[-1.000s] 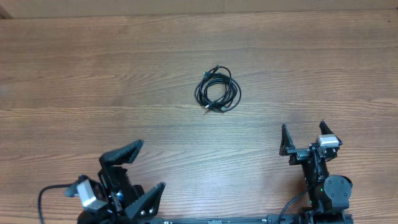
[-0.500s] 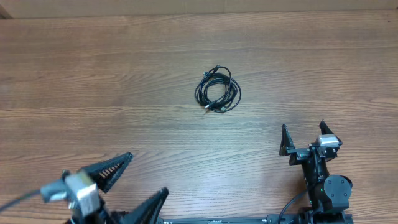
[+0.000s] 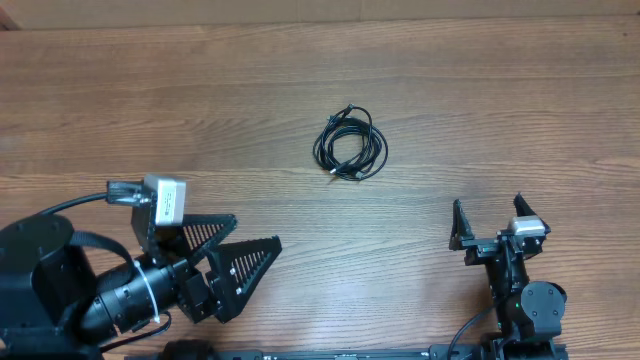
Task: Untangle cables
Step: 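Move the left gripper over the black cable coil and grasp it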
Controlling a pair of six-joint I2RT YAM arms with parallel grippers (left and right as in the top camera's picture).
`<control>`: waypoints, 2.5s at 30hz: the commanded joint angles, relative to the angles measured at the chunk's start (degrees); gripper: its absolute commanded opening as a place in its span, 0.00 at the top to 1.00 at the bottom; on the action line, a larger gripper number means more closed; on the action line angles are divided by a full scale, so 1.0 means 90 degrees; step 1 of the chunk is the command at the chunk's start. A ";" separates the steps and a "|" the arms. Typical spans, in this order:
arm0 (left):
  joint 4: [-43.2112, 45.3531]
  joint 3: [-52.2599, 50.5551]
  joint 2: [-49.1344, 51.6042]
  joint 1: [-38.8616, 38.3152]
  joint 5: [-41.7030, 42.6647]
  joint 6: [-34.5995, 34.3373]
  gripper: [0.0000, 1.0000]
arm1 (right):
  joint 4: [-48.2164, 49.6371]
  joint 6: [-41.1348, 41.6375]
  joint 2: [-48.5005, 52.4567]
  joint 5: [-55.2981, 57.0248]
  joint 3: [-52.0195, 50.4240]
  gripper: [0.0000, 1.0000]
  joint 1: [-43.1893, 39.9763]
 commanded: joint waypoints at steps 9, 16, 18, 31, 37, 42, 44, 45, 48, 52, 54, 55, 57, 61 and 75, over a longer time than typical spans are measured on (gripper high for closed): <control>-0.1037 0.0163 0.0053 0.0017 -0.0593 -0.0233 0.00 | 0.0039 -0.0012 -0.0068 0.0058 -0.0066 0.00 -0.0017; -0.0816 0.0172 0.0532 0.0015 -0.0865 -0.0231 0.00 | 0.0036 -0.0012 -0.0068 0.0058 -0.0066 0.00 -0.0017; -0.0699 0.0202 0.0811 -0.0058 -0.1059 -0.0231 0.00 | 0.0039 -0.0012 -0.0068 0.0058 -0.0066 0.00 -0.0017; -0.0563 0.1005 0.3434 -0.3021 -0.5180 -0.1435 0.00 | 0.0039 -0.0012 -0.0068 0.0058 -0.0066 0.00 -0.0017; 0.0087 0.1003 0.4333 -0.3412 -0.5697 -0.1518 0.00 | 0.0036 -0.0012 -0.0068 0.0058 -0.0066 0.00 -0.0017; 0.0279 0.1003 0.5098 -0.3393 -0.5666 -0.1515 0.00 | 0.0039 -0.0012 -0.0068 0.0058 -0.0066 0.00 -0.0017; 0.0277 0.1001 0.5372 -0.3395 -0.5661 -0.1518 0.00 | 0.0039 -0.0012 -0.0068 0.0058 -0.0066 0.00 -0.0017; 0.0277 0.1001 0.5525 -0.3398 -0.5622 -0.1518 0.00 | 0.0036 -0.0012 -0.0068 0.0058 -0.0066 0.00 -0.0017; 0.0284 0.1001 0.5982 -0.3395 -0.5115 -0.1518 0.01 | 0.0036 -0.0012 -0.0068 0.0061 -0.0066 0.00 -0.0017; 0.0488 0.1001 0.6462 -0.3393 -0.4352 -0.1515 0.01 | 0.0036 -0.0012 -0.0068 0.0058 -0.0066 0.00 -0.0017; 0.0481 0.1001 0.6652 -0.3393 -0.4296 -0.1515 0.00 | 0.0039 -0.0012 -0.0068 0.0058 -0.0066 0.00 -0.0017; 0.0464 0.1001 0.6720 -0.3393 -0.4296 -0.1515 0.01 | 0.0039 -0.0012 -0.0068 0.0058 -0.0066 0.00 -0.0017; 0.0427 0.1001 0.6844 -0.3395 -0.4301 -0.1513 0.00 | 0.0039 -0.0012 -0.0068 0.0058 -0.0066 0.00 -0.0017; 0.0335 0.0996 0.7002 -0.3393 -0.4313 -0.1486 0.00 | 0.0039 -0.0012 -0.0068 0.0058 -0.0066 0.00 -0.0017; 0.0323 0.0996 0.7033 -0.3390 -0.4323 -0.1513 0.01 | 0.0036 -0.0012 -0.0068 0.0058 -0.0066 0.00 -0.0017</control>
